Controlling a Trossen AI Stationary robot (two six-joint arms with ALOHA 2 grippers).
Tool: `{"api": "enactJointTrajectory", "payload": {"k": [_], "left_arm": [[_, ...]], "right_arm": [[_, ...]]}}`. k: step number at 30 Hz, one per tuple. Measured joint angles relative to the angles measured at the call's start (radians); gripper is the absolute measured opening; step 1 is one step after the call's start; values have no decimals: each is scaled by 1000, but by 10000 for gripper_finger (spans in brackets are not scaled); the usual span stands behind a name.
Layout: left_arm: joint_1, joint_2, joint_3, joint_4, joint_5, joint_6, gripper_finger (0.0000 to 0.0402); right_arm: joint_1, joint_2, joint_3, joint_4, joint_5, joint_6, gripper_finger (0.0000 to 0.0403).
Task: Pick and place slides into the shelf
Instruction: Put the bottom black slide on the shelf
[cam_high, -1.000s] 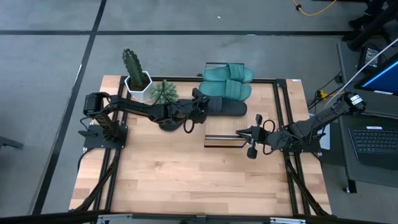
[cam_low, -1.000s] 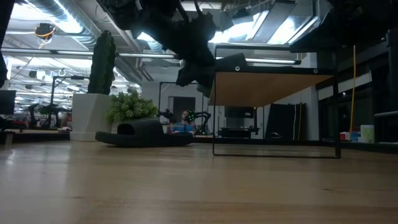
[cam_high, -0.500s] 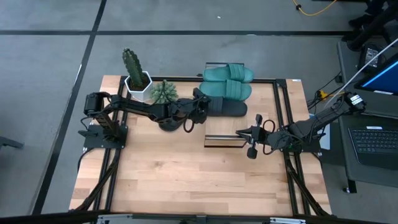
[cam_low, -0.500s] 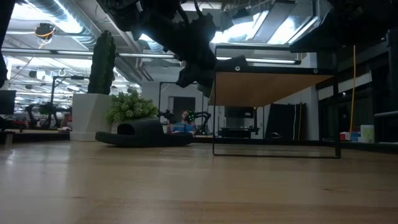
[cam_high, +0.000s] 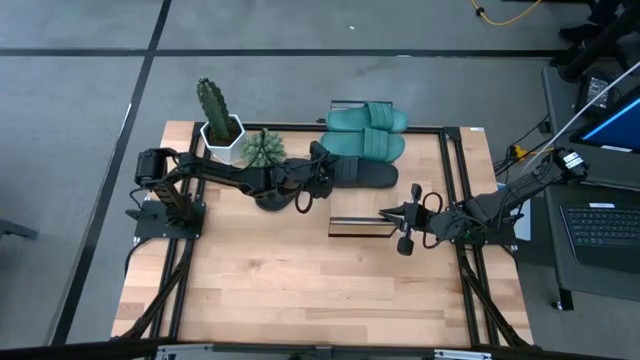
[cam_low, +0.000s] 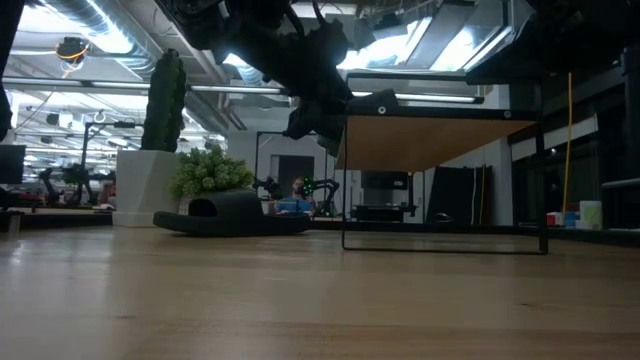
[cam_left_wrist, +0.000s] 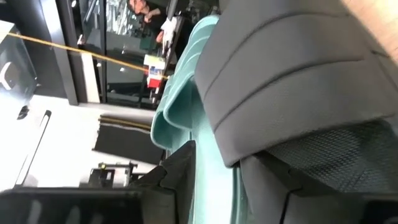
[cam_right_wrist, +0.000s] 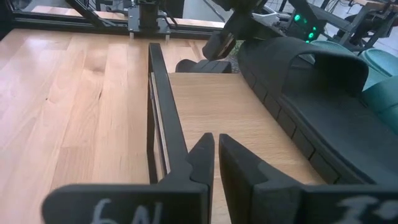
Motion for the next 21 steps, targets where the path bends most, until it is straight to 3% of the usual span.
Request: {"api": "enactJointTrajectory", "payload": {"k": [7, 21], "left_arm": [[-21, 0, 0, -23, -52, 0, 125], [-48, 0, 1, -45, -121, 32, 99]], "right_arm": [[0, 0, 0, 0, -6, 9, 28], [0, 0, 0, -1, -8, 32, 28]]}}
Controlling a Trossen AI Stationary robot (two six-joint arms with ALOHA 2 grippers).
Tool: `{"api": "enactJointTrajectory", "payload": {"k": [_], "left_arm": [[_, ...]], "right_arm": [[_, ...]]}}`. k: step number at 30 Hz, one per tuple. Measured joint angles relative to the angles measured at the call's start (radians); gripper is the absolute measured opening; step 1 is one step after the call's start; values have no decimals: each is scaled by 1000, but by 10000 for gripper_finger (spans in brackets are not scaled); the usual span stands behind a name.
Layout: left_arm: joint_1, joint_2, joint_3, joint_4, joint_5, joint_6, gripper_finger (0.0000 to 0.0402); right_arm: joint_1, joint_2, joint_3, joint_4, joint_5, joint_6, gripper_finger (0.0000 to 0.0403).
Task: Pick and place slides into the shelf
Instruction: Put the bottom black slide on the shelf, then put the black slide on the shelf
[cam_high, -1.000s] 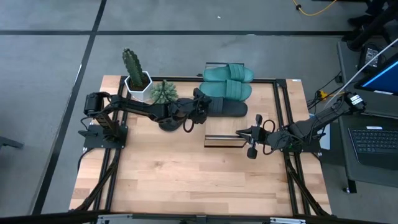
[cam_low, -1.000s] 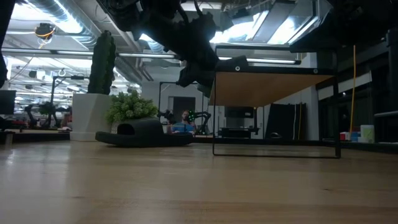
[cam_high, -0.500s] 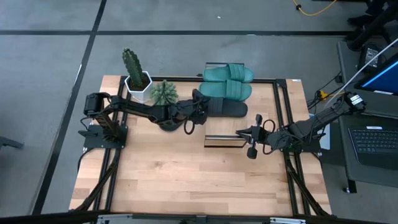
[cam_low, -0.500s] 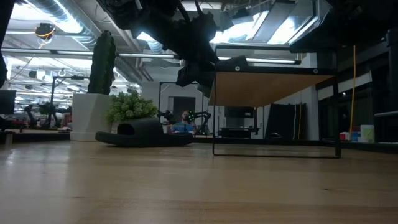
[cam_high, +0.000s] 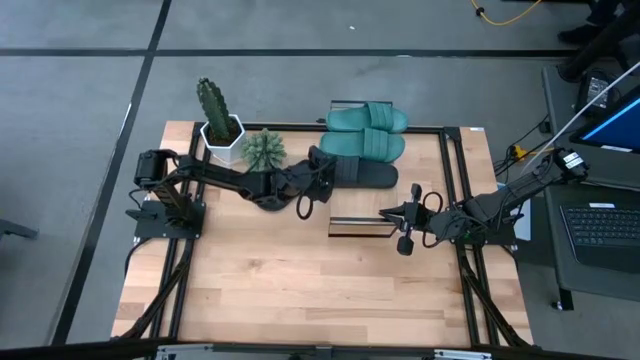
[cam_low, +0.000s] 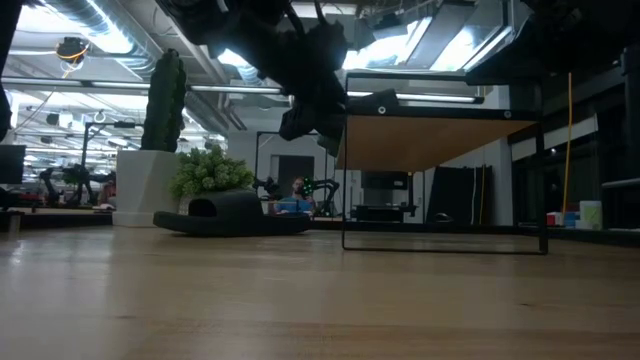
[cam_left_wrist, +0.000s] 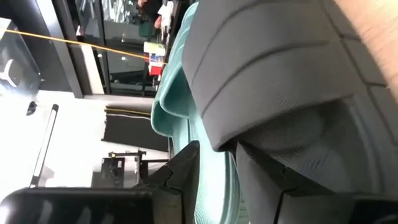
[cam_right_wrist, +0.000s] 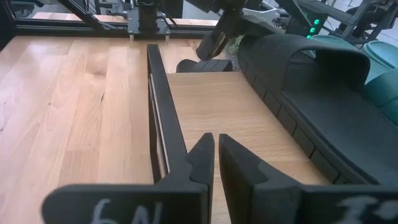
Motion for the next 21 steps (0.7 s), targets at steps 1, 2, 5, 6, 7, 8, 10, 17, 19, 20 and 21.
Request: {"api": "enactJointTrajectory", "payload": {"k": [1, 2, 5, 6, 7, 8, 10, 17, 19, 20, 21], "left_arm": [[-1, 0, 0, 0, 0, 0, 97], [-1, 0, 0, 0, -3, 0, 96], [-1, 0, 0, 1, -37, 3, 95], [-1, -1, 0, 1, -51, 3, 95], [0, -1, 0, 1, -65, 3, 95], [0, -6, 0, -3, -74, 3, 95], [0, -13, 0, 2, -82, 6, 95], [-19, -52, 0, 3, -149, 52, 95], [-27, -71, 0, -1, -170, 48, 95], [-32, -86, 0, -9, -189, 46, 95], [-36, -98, 0, -7, -214, 27, 95]], "right_arm": [[0, 0, 0, 0, 0, 0, 28], [0, 0, 0, 0, 0, 0, 28], [0, 0, 0, 0, 0, 0, 28], [0, 0, 0, 0, 0, 0, 28], [0, 0, 0, 0, 0, 0, 28], [0, 0, 0, 0, 0, 0, 28], [0, 0, 0, 0, 0, -1, 28], [0, 0, 0, 0, 0, -2, 28], [0, 0, 0, -2, 0, -2, 28], [0, 0, 0, -2, -1, -2, 28], [0, 0, 0, -3, -1, -2, 28]]}}
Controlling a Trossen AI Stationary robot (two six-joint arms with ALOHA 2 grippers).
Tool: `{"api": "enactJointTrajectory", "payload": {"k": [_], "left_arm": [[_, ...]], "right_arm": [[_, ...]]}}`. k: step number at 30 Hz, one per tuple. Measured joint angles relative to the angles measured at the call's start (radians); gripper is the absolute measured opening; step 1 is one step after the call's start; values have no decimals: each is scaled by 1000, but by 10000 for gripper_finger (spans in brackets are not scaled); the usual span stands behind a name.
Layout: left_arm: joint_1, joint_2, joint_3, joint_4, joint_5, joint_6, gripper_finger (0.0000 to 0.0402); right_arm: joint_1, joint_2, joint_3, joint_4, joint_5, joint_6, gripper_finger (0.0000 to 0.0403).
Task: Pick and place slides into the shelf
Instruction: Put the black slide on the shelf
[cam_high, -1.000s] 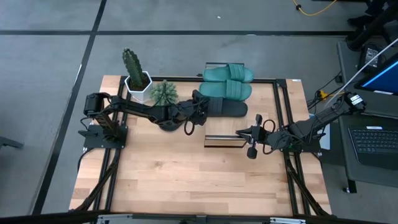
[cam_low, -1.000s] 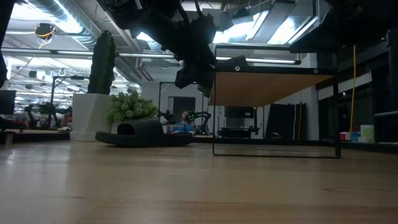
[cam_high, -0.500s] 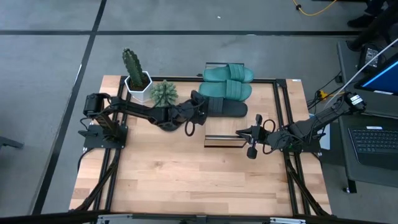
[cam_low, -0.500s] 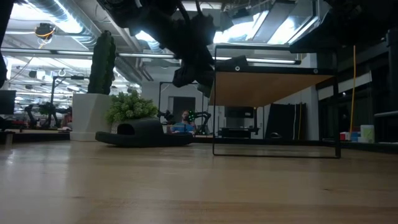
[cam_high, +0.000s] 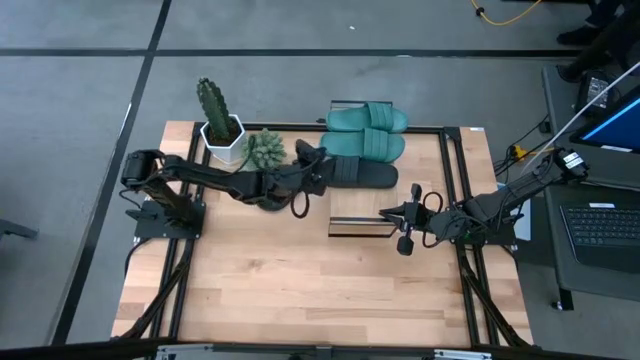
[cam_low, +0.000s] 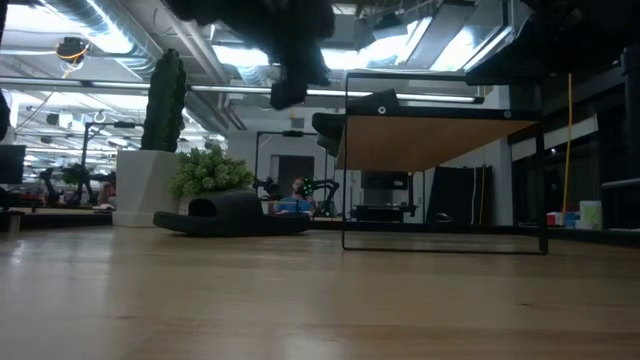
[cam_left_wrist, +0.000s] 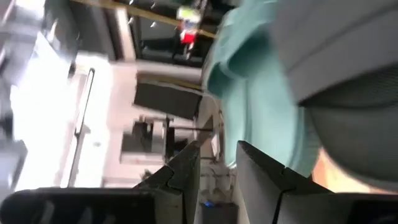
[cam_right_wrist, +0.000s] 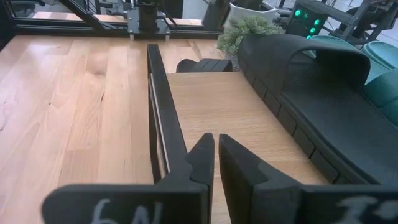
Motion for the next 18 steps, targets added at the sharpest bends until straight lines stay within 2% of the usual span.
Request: {"api": "enactJointTrajectory", "payload": {"k": [4, 13, 18], "left_arm": [[-8, -82, 0, -93, -67, -177, 95], [-33, -283, -1, -469, -60, -657, 95], [-100, -346, -28, -565, -61, -894, 95]], "right_arm": [[0, 0, 0, -1, 0, 0, 28], [0, 0, 0, -5, -1, -48, 28], [0, 0, 0, -5, 0, -48, 28]]}}
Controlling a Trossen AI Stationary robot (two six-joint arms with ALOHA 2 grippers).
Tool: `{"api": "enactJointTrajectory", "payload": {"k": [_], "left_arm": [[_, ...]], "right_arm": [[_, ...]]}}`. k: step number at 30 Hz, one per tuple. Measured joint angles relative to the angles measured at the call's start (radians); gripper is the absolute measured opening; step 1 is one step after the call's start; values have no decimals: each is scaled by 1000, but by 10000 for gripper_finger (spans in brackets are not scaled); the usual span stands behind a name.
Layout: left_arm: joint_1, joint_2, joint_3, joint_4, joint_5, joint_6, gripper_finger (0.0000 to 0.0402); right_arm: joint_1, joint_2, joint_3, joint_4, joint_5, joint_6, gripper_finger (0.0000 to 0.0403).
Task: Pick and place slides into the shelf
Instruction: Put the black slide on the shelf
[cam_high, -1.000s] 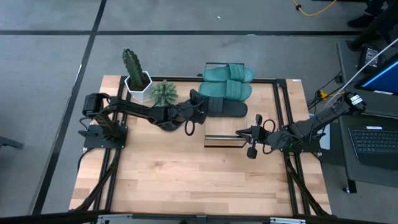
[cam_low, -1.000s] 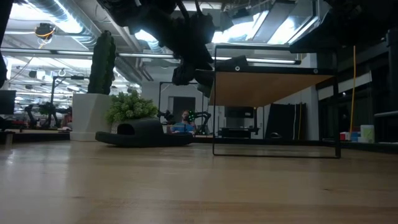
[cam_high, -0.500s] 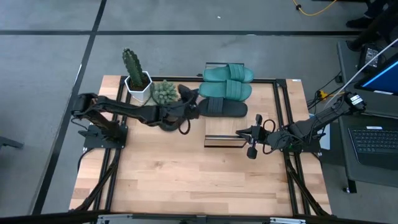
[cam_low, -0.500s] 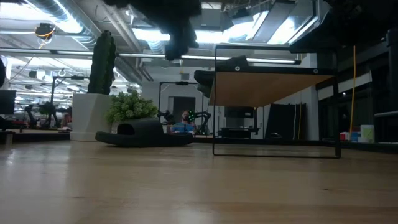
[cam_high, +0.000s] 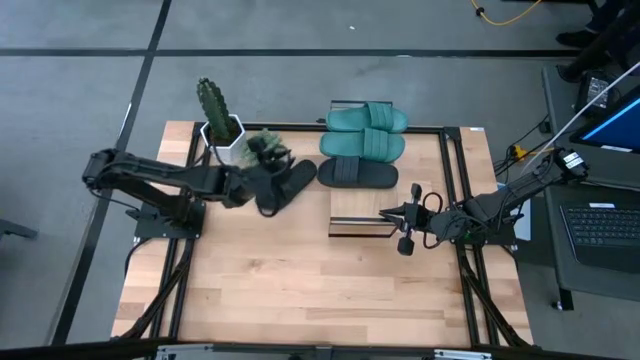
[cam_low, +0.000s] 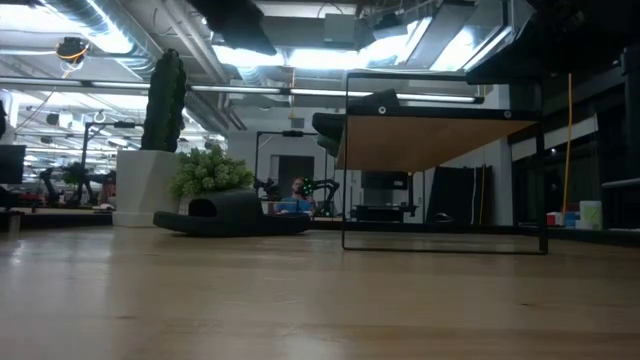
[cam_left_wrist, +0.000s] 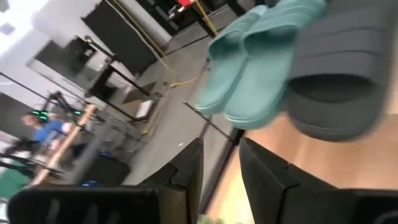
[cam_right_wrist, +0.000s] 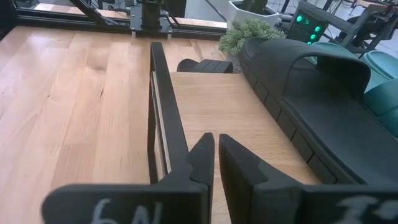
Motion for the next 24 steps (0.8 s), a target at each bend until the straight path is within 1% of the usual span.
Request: {"api": "enactJointTrajectory", "payload": {"k": [2, 7, 9, 13, 16, 21, 24], "left_arm": [[-37, -17, -45, 2, -14, -72, 95], [-150, -27, -178, 6, -164, -351, 95], [-203, -27, -222, 20, -199, -482, 95], [-284, -27, -284, 63, -208, -740, 95], [-328, -27, -309, 61, -214, -867, 95], [-371, -27, -336, 62, -217, -1010, 95], [-385, -27, -356, 63, -217, -1074, 95]], "right_arm": [[0, 0, 0, 0, 0, 0, 28], [0, 0, 0, -1, 0, -2, 28], [0, 0, 0, -5, 0, -3, 28], [0, 0, 0, -7, 0, -2, 28], [0, 0, 0, -7, 0, -1, 28], [0, 0, 0, 8, 0, -5, 28], [2, 5, -6, 106, -11, -76, 28]]}}
